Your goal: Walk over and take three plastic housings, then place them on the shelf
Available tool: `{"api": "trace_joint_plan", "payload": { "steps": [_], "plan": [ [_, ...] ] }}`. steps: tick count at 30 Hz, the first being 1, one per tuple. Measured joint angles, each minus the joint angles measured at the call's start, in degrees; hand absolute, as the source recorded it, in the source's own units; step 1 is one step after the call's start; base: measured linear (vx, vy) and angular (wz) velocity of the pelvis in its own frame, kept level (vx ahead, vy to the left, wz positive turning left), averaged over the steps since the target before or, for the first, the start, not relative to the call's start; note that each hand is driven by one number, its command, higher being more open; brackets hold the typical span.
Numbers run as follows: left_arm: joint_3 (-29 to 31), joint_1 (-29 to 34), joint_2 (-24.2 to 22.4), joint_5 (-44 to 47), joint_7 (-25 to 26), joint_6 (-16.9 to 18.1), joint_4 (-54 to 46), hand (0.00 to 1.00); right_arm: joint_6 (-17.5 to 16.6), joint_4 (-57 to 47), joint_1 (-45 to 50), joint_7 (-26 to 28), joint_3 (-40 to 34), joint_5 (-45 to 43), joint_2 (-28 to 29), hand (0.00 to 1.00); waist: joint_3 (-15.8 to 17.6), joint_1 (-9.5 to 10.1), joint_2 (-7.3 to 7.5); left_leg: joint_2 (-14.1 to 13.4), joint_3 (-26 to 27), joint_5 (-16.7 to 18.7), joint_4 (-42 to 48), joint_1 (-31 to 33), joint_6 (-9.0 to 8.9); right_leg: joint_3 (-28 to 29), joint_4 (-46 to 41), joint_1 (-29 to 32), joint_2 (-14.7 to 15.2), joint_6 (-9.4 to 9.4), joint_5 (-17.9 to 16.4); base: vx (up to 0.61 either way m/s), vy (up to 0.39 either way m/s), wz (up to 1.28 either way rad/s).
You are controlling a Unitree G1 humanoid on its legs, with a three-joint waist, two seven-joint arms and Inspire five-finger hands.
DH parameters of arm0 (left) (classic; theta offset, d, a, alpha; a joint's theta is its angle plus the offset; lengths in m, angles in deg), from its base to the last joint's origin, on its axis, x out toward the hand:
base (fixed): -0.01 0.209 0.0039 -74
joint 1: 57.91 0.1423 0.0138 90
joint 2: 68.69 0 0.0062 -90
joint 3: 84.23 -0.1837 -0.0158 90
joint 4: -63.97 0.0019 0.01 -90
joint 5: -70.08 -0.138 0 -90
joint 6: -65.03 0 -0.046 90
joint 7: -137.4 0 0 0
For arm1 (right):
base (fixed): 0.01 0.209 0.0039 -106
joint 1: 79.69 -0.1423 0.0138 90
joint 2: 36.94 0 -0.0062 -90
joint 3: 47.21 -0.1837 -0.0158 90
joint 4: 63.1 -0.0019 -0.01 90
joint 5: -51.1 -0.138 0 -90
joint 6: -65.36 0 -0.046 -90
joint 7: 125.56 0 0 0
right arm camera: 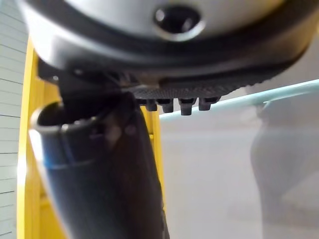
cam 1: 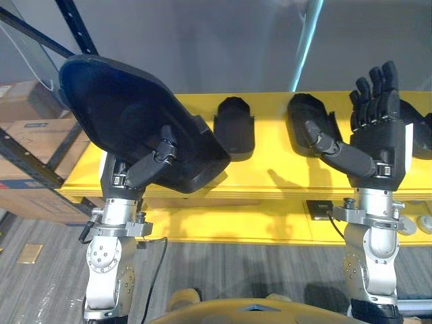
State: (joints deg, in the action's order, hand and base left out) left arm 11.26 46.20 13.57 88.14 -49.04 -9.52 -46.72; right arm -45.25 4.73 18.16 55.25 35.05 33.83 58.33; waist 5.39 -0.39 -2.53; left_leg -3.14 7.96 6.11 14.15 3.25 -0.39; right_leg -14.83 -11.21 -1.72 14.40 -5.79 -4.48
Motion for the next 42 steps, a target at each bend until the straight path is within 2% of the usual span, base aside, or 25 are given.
{"api": "trace_joint_plan", "payload": {
  "steps": [2,3,5,6,7,8,11,13,14,15,16,17,19,21,24,28,33,35,37,38,39,40,41,42],
  "plan": [
    [0.59,0.07,0.08,-1.76,1.31,-0.03,2.01,0.00,0.01,0.53,-0.79,-0.42,2.51,-1.65,0.14,1.00,0.12,0.28,0.01,2.51,1.07,0.72,0.02,0.09,0.22,2.30,-1.72,1.76,2.45,-0.90,0.32,-0.04,0.249,-0.18],
    [2.02,0.31,0.08,-3.19,1.29,-0.71,2.69,0.00,0.01,1.86,-2.40,-1.52,4.71,-1.72,0.63,1.00,0.20,0.12,0.06,4.03,2.19,0.92,0.08,0.06,0.59,3.44,-1.73,2.41,3.65,-2.17,0.97,-0.03,0.222,-0.24],
    [2.79,0.81,0.13,-3.19,0.78,-0.86,2.62,0.00,0.01,2.27,-3.23,-2.55,5.83,-1.67,2.06,1.00,0.39,0.08,-0.02,5.19,3.57,1.21,0.14,0.12,1.08,4.47,-1.03,2.65,5.06,-3.36,1.72,-0.03,0.232,-0.19],
    [3.13,1.11,0.21,-3.20,-0.16,-0.89,2.17,0.00,0.01,2.27,-3.29,-3.92,6.29,-1.22,3.77,1.00,0.44,0.00,0.07,5.71,4.91,1.61,0.66,0.38,1.69,4.56,0.27,2.33,6.29,-4.59,2.63,-0.01,0.218,-0.10],
    [3.23,1.10,0.37,-3.21,-0.75,-0.89,1.95,0.00,0.06,2.33,-3.29,-4.87,6.27,-1.05,4.67,1.00,0.54,0.06,0.19,5.77,5.54,1.96,1.19,0.55,2.17,4.49,1.06,2.17,6.65,-4.75,3.29,0.02,0.206,-0.12],
    [3.23,1.10,1.12,-3.22,-1.94,-1.01,1.50,0.00,0.18,2.50,-3.25,-6.72,6.42,-1.02,6.13,1.00,0.51,0.14,0.04,5.74,6.06,2.88,2.58,1.37,2.86,4.39,2.73,1.60,6.60,-4.01,4.74,0.03,0.183,-0.19],
    [2.83,0.07,4.01,-3.23,-4.62,-2.00,-0.37,0.00,0.22,3.09,-2.89,-9.74,7.69,-0.36,6.94,1.00,0.77,-0.08,0.31,4.49,7.95,3.61,2.31,2.40,3.67,3.85,5.35,1.88,4.70,1.15,8.41,0.02,0.121,-0.11],
    [1.98,-2.38,5.97,-3.32,-5.06,-3.53,-0.21,0.00,0.63,3.50,-2.77,-10.36,7.83,0.80,6.93,1.00,0.79,-0.10,0.32,3.10,7.69,3.06,0.92,2.49,4.13,5.90,3.95,1.78,0.78,1.45,6.70,0.06,0.037,-0.03],
    [1.46,-4.70,7.07,-3.14,-5.46,-4.37,0.10,0.00,0.64,3.49,-2.71,-10.28,8.23,1.60,6.91,1.00,0.52,-0.11,0.78,2.96,6.79,2.16,-0.43,2.96,3.89,6.70,3.73,1.48,-1.65,1.19,4.94,0.07,-0.019,0.12],
    [0.61,-7.51,8.01,-3.10,-5.70,-4.61,0.75,0.00,0.65,3.54,-2.64,-10.18,8.30,2.98,6.89,1.00,0.26,-0.20,1.72,3.53,6.01,0.63,-1.66,3.44,3.44,6.82,4.68,1.48,-2.63,1.23,4.17,0.10,-0.036,0.18],
    [-0.04,-8.95,8.25,-3.11,-5.51,-4.72,1.28,0.00,0.68,3.67,-2.63,-10.13,8.28,3.48,6.81,1.00,0.41,-0.24,2.04,3.90,5.81,-0.06,-2.45,3.50,3.79,6.96,5.16,1.50,-2.49,1.20,4.19,0.12,-0.030,0.42],
    [-1.47,-11.30,8.26,-3.12,-5.01,-5.62,2.55,0.00,0.99,4.42,-2.34,-10.03,8.27,4.01,6.77,1.00,0.46,-1.18,2.26,4.63,4.54,-1.67,-3.16,3.50,4.61,7.36,5.45,1.20,-2.22,1.17,4.16,0.09,-0.020,0.48],
    [-3.45,-11.98,8.18,-3.16,-3.42,-7.25,3.16,0.00,1.34,6.91,-1.91,-9.54,8.23,4.05,6.74,1.00,0.53,-2.19,2.19,4.74,3.23,-2.02,-3.28,3.01,4.88,7.48,5.63,0.38,-2.29,1.68,3.58,0.09,-0.034,0.43],
    [-4.67,-11.60,7.17,-2.88,-1.97,-8.28,3.32,0.00,2.33,8.96,-1.88,-9.60,6.69,5.39,6.51,1.00,1.10,-1.57,1.86,4.55,2.85,-2.02,-3.42,2.10,4.87,7.37,6.62,-1.39,-2.62,1.57,3.35,0.06,-0.067,0.11],
    [-4.70,-10.08,5.69,-1.82,-1.49,-8.26,3.30,0.00,2.76,8.95,-1.87,-9.61,5.57,5.85,6.06,1.00,1.30,-1.47,1.46,4.42,2.70,-2.72,-4.75,1.69,3.84,7.37,6.39,-1.38,-2.81,1.10,2.32,-0.03,-0.071,0.01],
    [-7.50,-6.60,2.80,5.74,-1.58,-8.25,3.36,0.00,2.76,8.92,-1.19,-8.25,4.00,6.86,5.89,1.00,1.76,-1.96,1.95,3.79,2.82,-4.07,-6.67,0.58,2.15,7.41,5.90,-1.48,-3.47,1.17,-0.07,-0.09,-0.098,-0.06],
    [-12.55,-3.45,-0.95,14.04,-2.31,-8.29,4.85,0.00,2.66,8.94,0.53,-5.38,5.11,5.74,5.95,1.00,2.84,-2.94,2.26,1.15,2.68,-3.37,-3.94,0.37,0.19,8.30,2.80,-1.25,-5.57,1.22,-1.79,-0.08,-0.084,-0.08],
    [-12.46,-2.01,-1.72,15.22,-1.81,-8.29,6.36,0.00,2.65,8.94,0.53,-4.53,6.17,4.84,5.89,1.00,3.86,-2.90,2.14,-0.38,2.80,-1.80,-0.53,0.58,-0.43,9.02,1.21,-1.45,-6.43,1.27,-2.72,-0.08,-0.079,-0.21],
    [-11.57,-0.44,-1.76,15.25,-1.47,-8.29,8.15,0.00,2.65,8.99,0.62,-2.89,6.90,3.69,5.86,1.00,4.11,-2.89,2.28,-1.27,2.80,-1.69,0.48,0.71,-0.67,9.12,-0.53,-0.85,-6.72,1.69,-3.90,-0.09,-0.067,-0.06],
    [-10.61,0.66,-1.76,15.23,-1.42,-8.29,9.13,0.00,2.52,8.96,0.63,-1.76,7.19,3.16,5.72,1.00,4.13,-2.93,2.33,-1.43,2.56,-2.09,1.28,1.46,-0.97,9.09,-1.77,-0.21,-6.66,1.92,-4.58,-0.07,-0.037,0.16],
    [-9.75,0.68,-1.84,15.05,-1.42,-8.32,10.55,0.00,2.50,8.96,0.63,-1.32,7.19,2.84,5.40,1.00,4.78,-3.00,3.05,-0.58,1.49,-3.79,3.61,3.26,-1.39,8.52,-2.26,-0.19,-5.25,1.94,-4.79,-0.08,-0.006,0.21],
    [-9.37,0.67,-1.95,14.96,-1.42,-8.32,11.21,0.00,2.53,8.93,0.69,-1.22,7.14,2.56,5.12,1.00,5.44,-3.04,4.19,-0.26,0.84,-4.09,5.33,4.33,-0.91,7.96,-2.45,-0.16,-4.05,1.91,-4.76,-0.09,0.010,0.22],
    [-8.85,0.88,-1.87,14.96,-1.31,-8.25,12.23,0.00,2.54,8.91,0.87,-0.90,7.20,2.27,4.64,1.00,5.48,-2.75,3.92,-2.64,0.89,-2.83,9.36,5.60,0.87,7.58,-2.79,-0.23,-3.30,1.67,-4.57,-0.07,0.009,0.12],
    [-8.74,1.15,-1.87,14.93,-1.23,-8.24,12.63,0.00,2.53,8.90,0.94,-0.60,7.26,2.15,4.21,1.00,5.50,-2.78,3.78,-4.34,0.67,-2.58,10.62,6.01,0.56,7.44,-2.92,-0.39,-3.00,1.67,-4.59,-0.04,0.039,0.11]
  ]
}}
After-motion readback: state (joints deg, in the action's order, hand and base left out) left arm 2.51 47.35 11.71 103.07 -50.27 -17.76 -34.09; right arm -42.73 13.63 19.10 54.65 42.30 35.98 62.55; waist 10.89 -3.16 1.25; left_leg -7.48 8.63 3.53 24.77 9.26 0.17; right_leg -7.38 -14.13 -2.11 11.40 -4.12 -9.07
